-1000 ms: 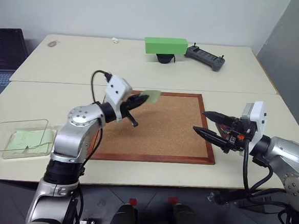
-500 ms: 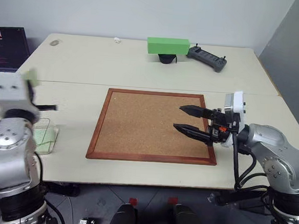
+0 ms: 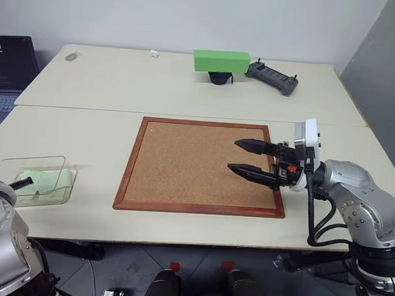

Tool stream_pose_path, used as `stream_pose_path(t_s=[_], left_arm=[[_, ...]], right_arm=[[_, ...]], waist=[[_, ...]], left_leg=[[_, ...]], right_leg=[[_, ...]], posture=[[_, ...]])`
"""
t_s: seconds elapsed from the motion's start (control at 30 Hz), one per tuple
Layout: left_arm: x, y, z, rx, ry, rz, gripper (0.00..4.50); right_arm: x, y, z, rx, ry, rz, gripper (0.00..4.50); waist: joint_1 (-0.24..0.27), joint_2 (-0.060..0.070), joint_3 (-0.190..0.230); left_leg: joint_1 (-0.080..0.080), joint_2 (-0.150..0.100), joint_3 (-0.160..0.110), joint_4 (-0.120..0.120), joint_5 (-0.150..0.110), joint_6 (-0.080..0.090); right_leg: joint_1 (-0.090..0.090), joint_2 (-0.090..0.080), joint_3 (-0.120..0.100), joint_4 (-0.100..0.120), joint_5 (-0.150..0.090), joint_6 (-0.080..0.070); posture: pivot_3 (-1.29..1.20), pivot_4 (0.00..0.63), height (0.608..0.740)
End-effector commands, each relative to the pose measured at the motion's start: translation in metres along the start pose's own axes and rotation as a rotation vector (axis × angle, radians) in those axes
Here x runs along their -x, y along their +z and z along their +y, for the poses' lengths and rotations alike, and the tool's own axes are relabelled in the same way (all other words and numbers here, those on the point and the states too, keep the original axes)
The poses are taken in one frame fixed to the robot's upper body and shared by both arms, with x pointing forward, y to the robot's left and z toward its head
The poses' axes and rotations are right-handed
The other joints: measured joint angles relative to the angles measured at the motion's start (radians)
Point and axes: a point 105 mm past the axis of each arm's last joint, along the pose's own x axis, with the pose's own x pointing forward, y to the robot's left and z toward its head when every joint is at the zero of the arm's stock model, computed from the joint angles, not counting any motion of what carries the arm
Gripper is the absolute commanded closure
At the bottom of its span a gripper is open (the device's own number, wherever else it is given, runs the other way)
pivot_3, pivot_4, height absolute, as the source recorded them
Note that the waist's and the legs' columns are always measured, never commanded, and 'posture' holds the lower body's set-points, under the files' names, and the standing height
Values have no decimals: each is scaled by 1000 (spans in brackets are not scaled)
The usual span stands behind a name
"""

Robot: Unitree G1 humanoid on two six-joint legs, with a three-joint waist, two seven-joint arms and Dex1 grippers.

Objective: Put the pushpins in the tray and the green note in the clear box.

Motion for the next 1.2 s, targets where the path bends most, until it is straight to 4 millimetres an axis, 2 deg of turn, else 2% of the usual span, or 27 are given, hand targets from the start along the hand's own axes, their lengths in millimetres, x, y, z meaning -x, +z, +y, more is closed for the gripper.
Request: stream_pose_path(t_s=[0.03,0.2,0.37,0.7,0.83,0.97,1.03,1.2], left_arm=[[-3,9,2,-8,-10,-35,4500],[-5,10,-3,-4,-23,-36,4500],[-7,8,-8,-6,-37,-31,3703],[-6,3,-13,-1,-38,-12,1845],[0,9,-14,24,-35,-29,1168],[3,11,-16,28,-34,-25,290],[2,12,-18,23,-50,-28,70],[-5,15,-28,-3,-97,-27,70]], right_arm=[[2,13,12,51,60,-30,1452],[3,15,17,52,71,-35,1452],[4,17,24,64,93,-39,1405],[5,17,22,79,73,-36,1405],[7,15,20,75,50,-26,1405],[8,14,20,67,37,-26,1405],[8,14,20,66,30,-28,1405],[7,14,19,67,15,-34,1405]], waist=[[0,0,0],[0,0,0],[0,0,0],[0,0,0],[0,0,0],[0,0,0],[0,0,0],[0,0,0]], left_leg=[[0,0,0,0,0,0],[0,0,0,0,0,0],[0,0,0,0,0,0],[0,0,0,0,0,0],[0,0,0,0,0,0],[0,0,0,0,0,0],[0,0,0,0,0,0],[0,0,0,0,0,0]], right_leg=[[0,0,0,0,0,0],[0,0,0,0,0,0],[0,0,0,0,0,0],[0,0,0,0,0,0],[0,0,0,0,0,0],[0,0,0,0,0,0],[0,0,0,0,0,0],[0,0,0,0,0,0]], posture=[[0,150,740],[0,150,740],[0,150,740],[0,150,740],[0,150,740],[0,150,740],[0,150,740],[0,150,740]])
